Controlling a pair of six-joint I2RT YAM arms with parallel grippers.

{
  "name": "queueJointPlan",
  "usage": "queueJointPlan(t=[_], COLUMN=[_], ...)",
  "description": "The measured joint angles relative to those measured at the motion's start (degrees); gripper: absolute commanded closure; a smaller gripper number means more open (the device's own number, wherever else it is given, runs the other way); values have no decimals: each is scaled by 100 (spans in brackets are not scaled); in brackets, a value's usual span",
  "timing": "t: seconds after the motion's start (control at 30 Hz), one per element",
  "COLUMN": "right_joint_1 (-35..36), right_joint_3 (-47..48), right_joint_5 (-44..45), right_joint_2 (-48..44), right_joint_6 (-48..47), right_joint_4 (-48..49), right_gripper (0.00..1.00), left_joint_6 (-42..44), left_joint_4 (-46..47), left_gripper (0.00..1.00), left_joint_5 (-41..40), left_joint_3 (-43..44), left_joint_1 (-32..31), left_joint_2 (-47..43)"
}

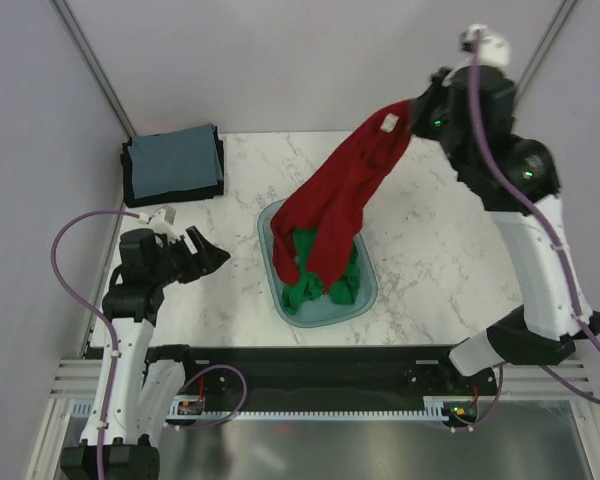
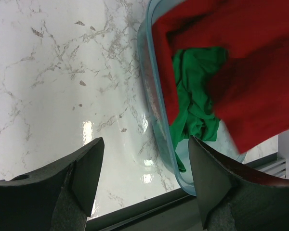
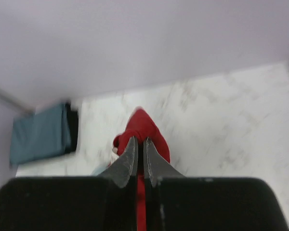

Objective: Fold and stack the t-shirts

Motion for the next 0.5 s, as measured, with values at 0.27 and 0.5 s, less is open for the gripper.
queueJointPlan(t=[0.27, 0.5], right_joint_1=[-223, -378], right_joint_3=[-780, -3206], right_joint_5=[2636, 2673], right_joint_2=[-2111, -2155], right_joint_6=[-221, 146], right_joint_4=[-13, -468], right_gripper=[100, 2], left_joint_6=[-2, -2], left_joint_4=[2, 2], left_gripper=[22, 22], left_joint_5=[-39, -42], left_joint_3=[-2, -2], left_joint_1=[-52, -63], left_joint_2=[17, 149])
